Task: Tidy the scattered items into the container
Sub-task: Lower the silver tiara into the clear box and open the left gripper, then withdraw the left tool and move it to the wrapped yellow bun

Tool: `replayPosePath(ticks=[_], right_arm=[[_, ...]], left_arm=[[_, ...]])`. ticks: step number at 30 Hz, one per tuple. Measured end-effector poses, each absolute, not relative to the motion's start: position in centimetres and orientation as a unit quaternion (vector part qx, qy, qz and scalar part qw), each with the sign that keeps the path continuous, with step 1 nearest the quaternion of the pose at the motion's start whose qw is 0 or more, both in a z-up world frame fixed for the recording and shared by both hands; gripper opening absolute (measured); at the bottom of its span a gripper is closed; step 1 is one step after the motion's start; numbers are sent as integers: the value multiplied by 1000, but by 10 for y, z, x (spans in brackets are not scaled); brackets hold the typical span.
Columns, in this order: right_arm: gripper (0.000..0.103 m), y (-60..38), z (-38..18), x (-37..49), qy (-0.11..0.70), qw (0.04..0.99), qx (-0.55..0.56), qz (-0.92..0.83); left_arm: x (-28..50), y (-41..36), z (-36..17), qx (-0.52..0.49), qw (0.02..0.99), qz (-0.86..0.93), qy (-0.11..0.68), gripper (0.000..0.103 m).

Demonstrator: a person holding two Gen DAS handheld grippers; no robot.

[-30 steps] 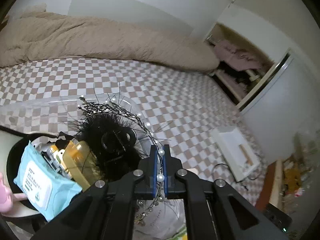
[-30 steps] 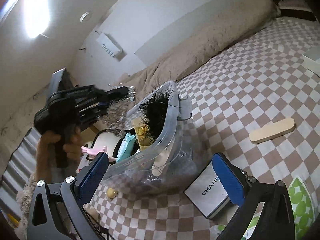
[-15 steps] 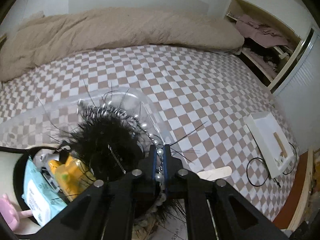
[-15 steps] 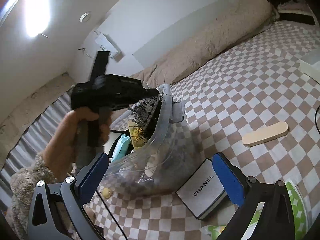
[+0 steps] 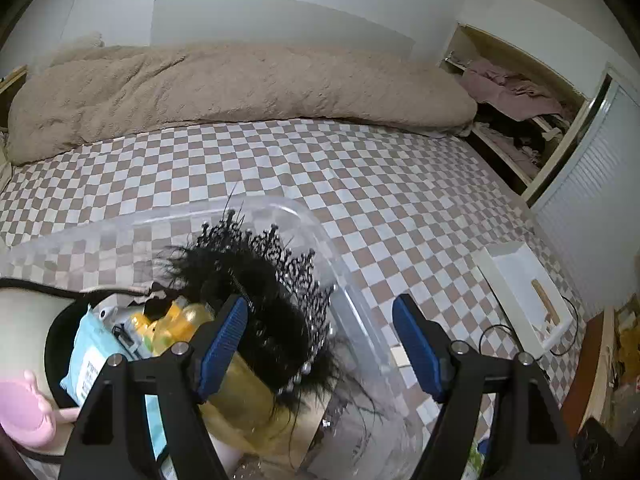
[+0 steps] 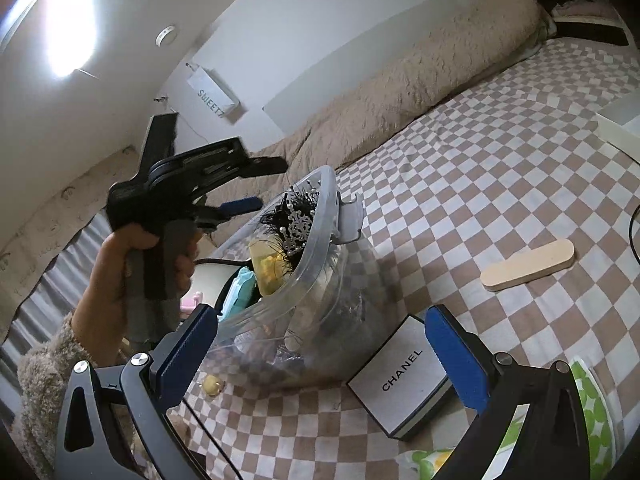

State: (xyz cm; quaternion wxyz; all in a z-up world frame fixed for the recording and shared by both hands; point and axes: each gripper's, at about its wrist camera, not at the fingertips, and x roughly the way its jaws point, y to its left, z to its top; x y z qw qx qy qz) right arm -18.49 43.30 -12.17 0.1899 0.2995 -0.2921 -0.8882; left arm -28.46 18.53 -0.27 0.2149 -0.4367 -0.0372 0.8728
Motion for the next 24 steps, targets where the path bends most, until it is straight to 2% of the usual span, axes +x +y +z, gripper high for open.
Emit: replayPosePath(ticks=[2,5,6,11,15,24], right_arm=[[103,432,-122,-185,-291,189,301,-888],[103,430,-120,-185,-289,191,300,-889],[103,430,-120,-184,-289,191,300,-889],[103,428,-118,-182,-289,194,294,-890],[103,424,-115,-180,-278,198,287,-895],[103,405,-103,-173,-227,204,260,-916]], left_arm=[[-276,181,-2,-426,217,878,-36,79],[-260,174,0,-400,218,889,-41,100],[-257,173,0,-394,218,892,-43,101],[-235,160,7,-355,207,911,-41,103],[-214,158,14,-335,211,918,-8,103],[-170,153,21,-284,219,933,29,103]])
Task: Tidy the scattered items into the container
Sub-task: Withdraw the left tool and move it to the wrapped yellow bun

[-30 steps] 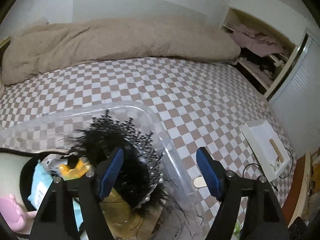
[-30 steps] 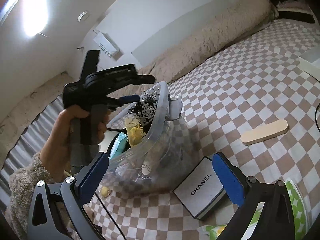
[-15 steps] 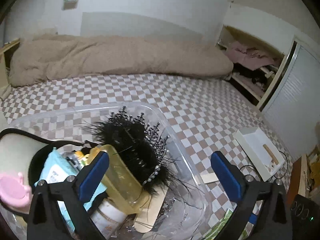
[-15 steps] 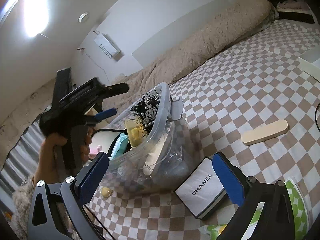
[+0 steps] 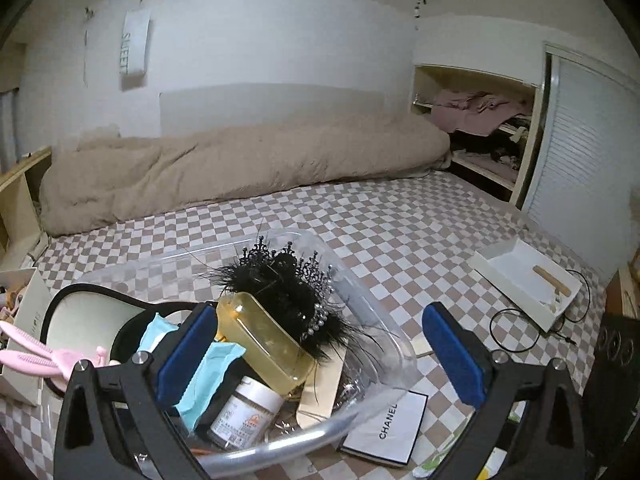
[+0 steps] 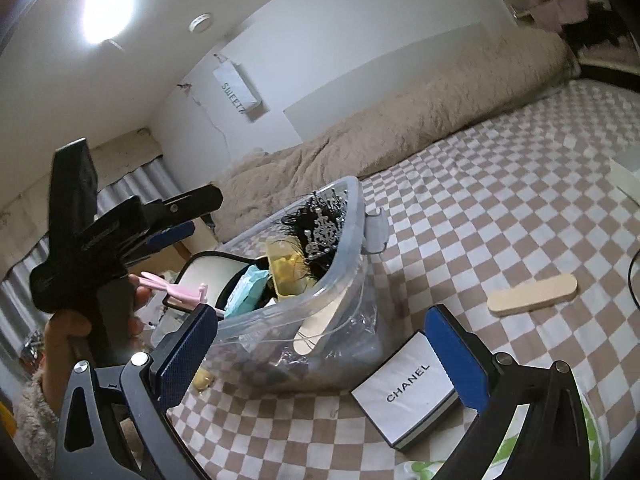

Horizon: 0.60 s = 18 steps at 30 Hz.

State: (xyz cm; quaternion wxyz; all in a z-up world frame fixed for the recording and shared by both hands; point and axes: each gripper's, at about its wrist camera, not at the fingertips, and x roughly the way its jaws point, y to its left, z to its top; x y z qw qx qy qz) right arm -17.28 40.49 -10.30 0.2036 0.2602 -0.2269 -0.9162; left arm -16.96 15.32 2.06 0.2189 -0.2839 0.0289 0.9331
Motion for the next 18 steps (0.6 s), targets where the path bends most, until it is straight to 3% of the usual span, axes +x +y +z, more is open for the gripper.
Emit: replayPosePath(ticks=[18], right_arm=[[103,387,-88,-157,-206,224,205,-930]], left_arm=[[-114,121,8,-249,186,950,28,103]])
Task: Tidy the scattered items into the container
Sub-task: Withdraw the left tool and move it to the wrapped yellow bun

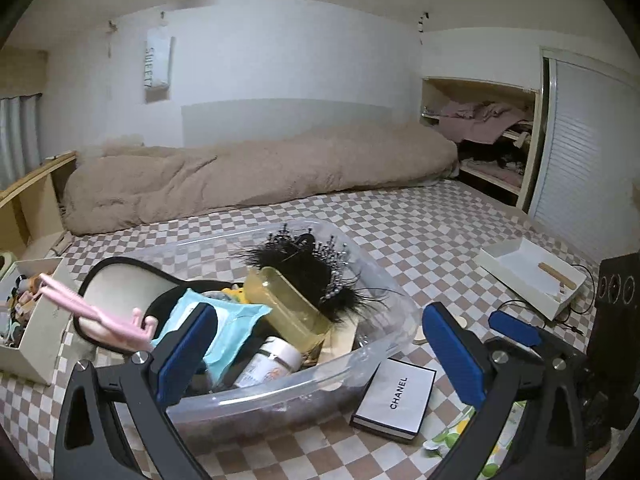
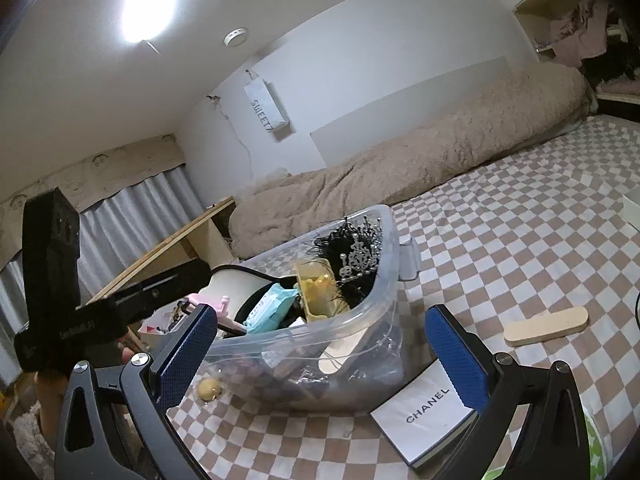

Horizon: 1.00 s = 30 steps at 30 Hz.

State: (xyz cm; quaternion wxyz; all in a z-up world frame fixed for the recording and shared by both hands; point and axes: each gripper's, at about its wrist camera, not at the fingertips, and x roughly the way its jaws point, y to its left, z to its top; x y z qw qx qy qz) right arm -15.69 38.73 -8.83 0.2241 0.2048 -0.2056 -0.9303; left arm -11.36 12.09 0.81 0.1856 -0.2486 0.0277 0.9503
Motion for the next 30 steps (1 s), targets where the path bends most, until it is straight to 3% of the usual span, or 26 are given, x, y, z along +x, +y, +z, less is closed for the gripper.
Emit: replayPosePath(ticks=[17,30], right_arm=[[103,380,-81,-146,-182,226,176,-941],[103,367,-122,-136,-166,195,211,-943]], left_arm=[[-81,69,-1,-205,129,970,7,103],[-62,21,-42,-225,75,972,-5,103]])
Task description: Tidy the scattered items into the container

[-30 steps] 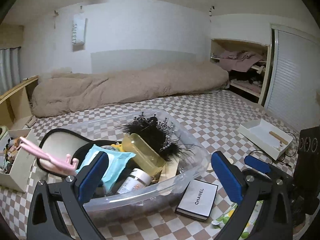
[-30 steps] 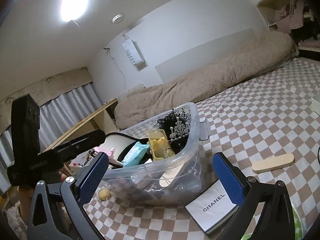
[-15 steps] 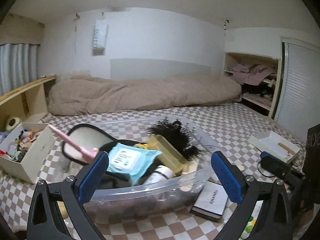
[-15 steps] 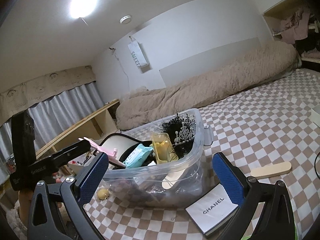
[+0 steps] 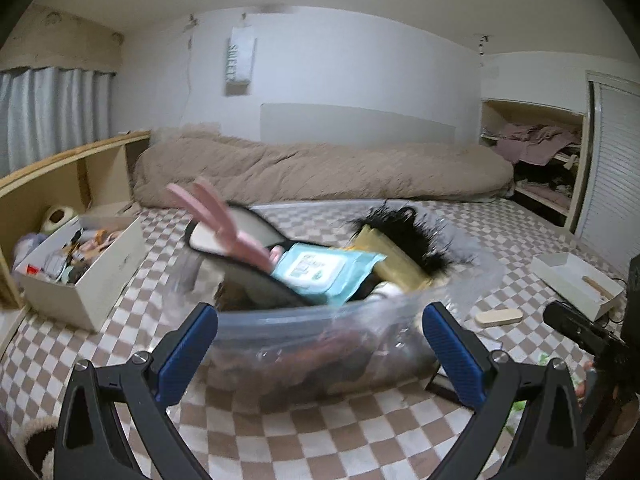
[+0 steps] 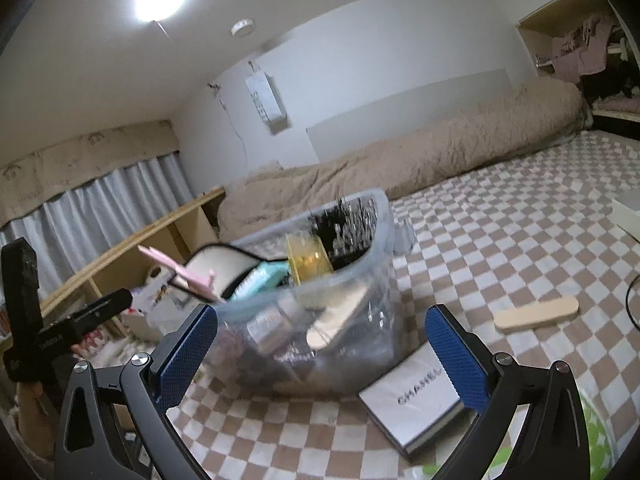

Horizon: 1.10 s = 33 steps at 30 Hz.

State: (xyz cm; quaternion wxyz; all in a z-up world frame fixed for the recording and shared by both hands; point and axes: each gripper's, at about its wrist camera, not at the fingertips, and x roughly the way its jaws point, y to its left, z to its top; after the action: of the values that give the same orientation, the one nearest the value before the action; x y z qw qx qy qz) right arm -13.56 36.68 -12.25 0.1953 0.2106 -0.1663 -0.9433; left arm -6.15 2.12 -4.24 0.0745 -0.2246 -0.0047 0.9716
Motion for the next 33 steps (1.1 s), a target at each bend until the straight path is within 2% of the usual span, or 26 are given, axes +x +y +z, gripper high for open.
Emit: replayPosePath(ticks=[8,18,21,33], right_arm=[[103,356,-149,-118,-134,177,245,-944],[103,348,-172,-103,-135,168,275,-937],[103,343,-178,-102,-127,162,285,-936],[103,332,-197,-110,-130,158,309,-929]], left_arm=[[-51,12,-73,-241,51,969,-12,103],[-40,8,-111,-263,24,964,-13,103],[-48,-6,-123,-276,-15,961,-16,103],[-89,-90,-170,-360,-125,918,-111,103]])
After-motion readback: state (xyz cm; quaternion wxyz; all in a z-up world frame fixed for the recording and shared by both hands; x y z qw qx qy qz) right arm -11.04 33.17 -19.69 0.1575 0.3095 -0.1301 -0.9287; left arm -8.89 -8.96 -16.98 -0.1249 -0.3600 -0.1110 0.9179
